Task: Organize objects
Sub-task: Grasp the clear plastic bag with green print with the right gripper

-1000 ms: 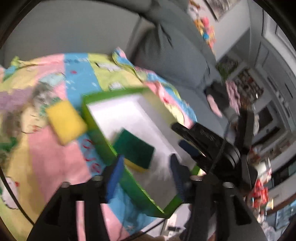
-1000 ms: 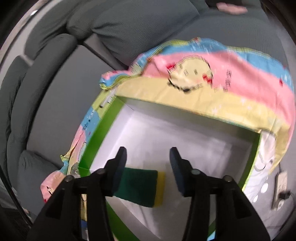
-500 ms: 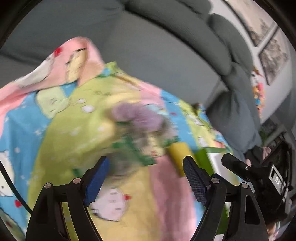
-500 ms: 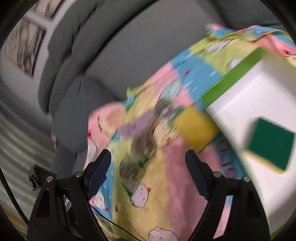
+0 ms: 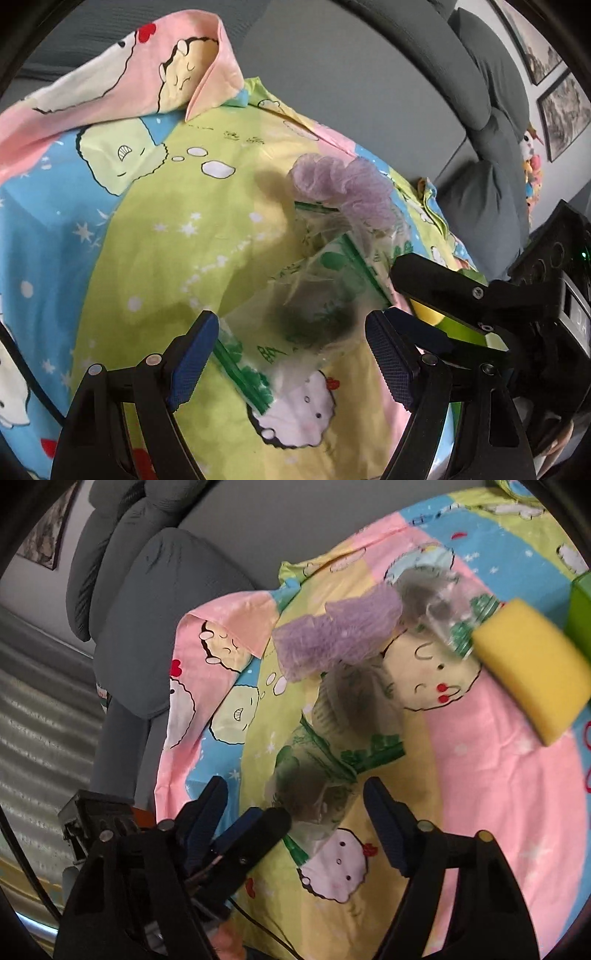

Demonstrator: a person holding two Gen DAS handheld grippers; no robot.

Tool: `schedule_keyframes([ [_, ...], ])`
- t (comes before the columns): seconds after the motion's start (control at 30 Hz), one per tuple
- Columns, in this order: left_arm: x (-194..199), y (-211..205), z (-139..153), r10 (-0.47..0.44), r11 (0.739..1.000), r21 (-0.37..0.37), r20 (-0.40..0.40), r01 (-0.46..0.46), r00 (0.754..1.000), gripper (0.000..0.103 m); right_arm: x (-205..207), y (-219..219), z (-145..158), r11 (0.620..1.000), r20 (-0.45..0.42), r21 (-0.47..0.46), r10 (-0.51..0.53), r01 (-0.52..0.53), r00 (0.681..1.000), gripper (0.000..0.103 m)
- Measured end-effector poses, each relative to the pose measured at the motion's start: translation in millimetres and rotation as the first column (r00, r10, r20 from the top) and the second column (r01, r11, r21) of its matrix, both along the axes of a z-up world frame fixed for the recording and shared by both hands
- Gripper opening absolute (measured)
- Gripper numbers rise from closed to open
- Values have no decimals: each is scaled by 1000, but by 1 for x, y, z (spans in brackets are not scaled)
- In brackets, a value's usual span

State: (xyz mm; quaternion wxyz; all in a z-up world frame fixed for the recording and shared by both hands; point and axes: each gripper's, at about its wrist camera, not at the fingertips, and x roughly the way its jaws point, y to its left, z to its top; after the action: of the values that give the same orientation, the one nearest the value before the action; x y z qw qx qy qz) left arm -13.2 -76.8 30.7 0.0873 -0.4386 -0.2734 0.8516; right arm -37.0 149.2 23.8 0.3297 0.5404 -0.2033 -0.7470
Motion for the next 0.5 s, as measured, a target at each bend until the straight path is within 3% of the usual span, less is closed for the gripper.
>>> schedule_keyframes([
  [0.2,-8,7,-11,-52,998,26,13,52,999,83,-11,-8,-20,999,60,31,6,-8,998,59],
  [0.43,-8,17,-15,-59,998,-11,5,59,998,83,-19,-7,-31,1000,101,-2,12,-12,995,59],
  [0.47,-8,17,-15,-61,998,-5,3,61,998,81,-19,-7,-30,1000,97,-5,15,-14,995,59],
  [0.5,-7,18,-15,-66,998,-1,1,66,998,72,-19,-8,-31,1000,94,-8,19,-19,995,59],
])
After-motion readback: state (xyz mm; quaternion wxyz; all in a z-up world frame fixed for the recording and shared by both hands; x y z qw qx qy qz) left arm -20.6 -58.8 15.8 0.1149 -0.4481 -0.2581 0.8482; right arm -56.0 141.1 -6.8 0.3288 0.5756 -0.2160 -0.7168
